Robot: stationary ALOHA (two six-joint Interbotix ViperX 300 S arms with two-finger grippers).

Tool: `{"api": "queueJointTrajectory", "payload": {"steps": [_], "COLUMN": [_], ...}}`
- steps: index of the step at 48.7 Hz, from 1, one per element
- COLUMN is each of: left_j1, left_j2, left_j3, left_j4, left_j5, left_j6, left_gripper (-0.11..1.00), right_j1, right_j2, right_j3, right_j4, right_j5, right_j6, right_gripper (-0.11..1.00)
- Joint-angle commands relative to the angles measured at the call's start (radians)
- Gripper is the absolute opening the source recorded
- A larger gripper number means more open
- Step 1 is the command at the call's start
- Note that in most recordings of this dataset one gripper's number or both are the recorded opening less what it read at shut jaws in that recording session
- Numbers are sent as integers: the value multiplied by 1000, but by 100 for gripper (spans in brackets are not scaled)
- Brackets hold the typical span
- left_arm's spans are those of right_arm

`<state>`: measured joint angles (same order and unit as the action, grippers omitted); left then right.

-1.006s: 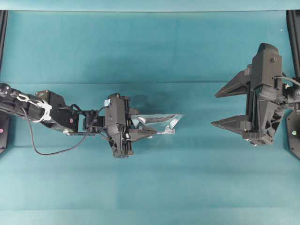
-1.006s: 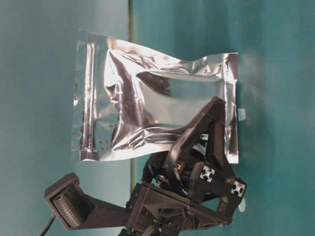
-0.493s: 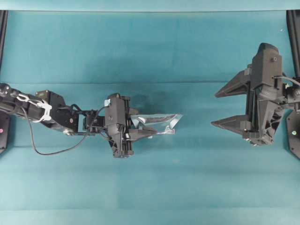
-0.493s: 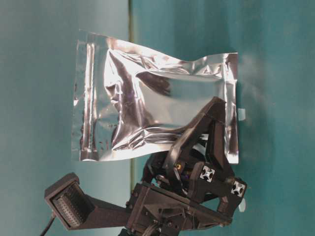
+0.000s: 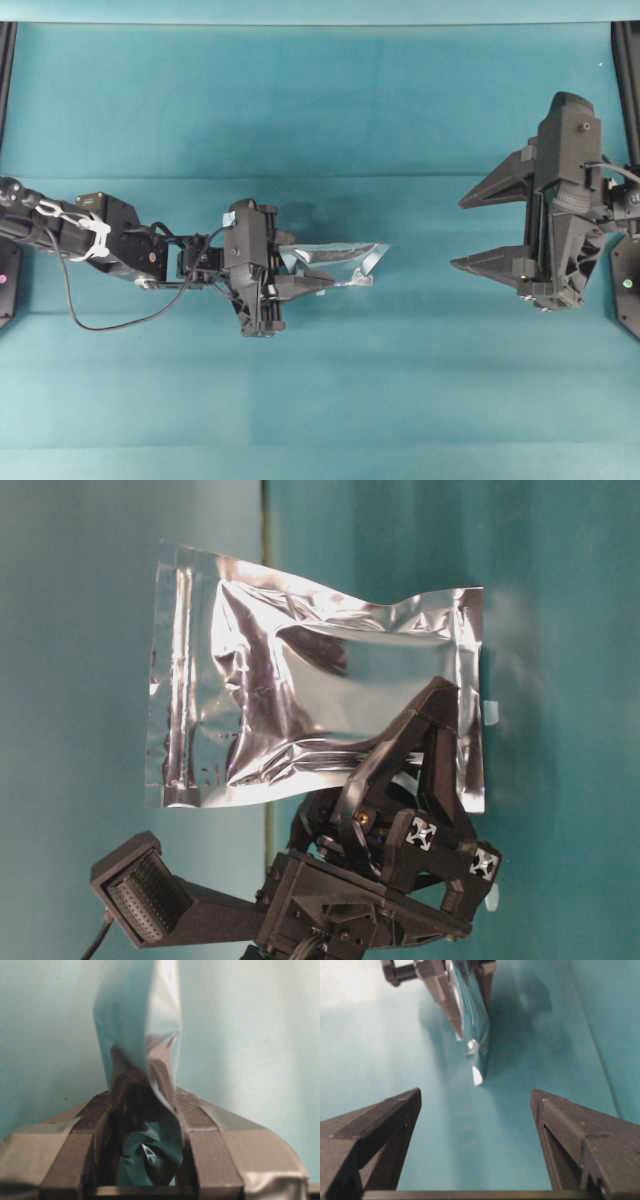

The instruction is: Hand over the silver zip bag and make it stand upright.

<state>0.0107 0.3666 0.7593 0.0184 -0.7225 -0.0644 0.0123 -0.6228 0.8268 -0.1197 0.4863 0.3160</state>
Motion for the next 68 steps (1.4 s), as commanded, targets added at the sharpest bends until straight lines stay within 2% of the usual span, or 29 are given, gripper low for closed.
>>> {"api": "queueJointTrajectory", "payload": {"steps": [1, 68], "left_j1": [-9, -9], "left_j2": [-9, -9], "left_j3": [0, -2], "left_j4": [3, 3], "left_j5": [2, 25], "left_j6": [-2, -3], "left_gripper": [29, 29], "right_j1": [-3, -3], "right_j2": [-6, -6], "right_j3": [-6, 0], "right_j4": [0, 2], "right_j5": [-9, -28], "right_j6": [11, 12], "right_gripper": [89, 89]}}
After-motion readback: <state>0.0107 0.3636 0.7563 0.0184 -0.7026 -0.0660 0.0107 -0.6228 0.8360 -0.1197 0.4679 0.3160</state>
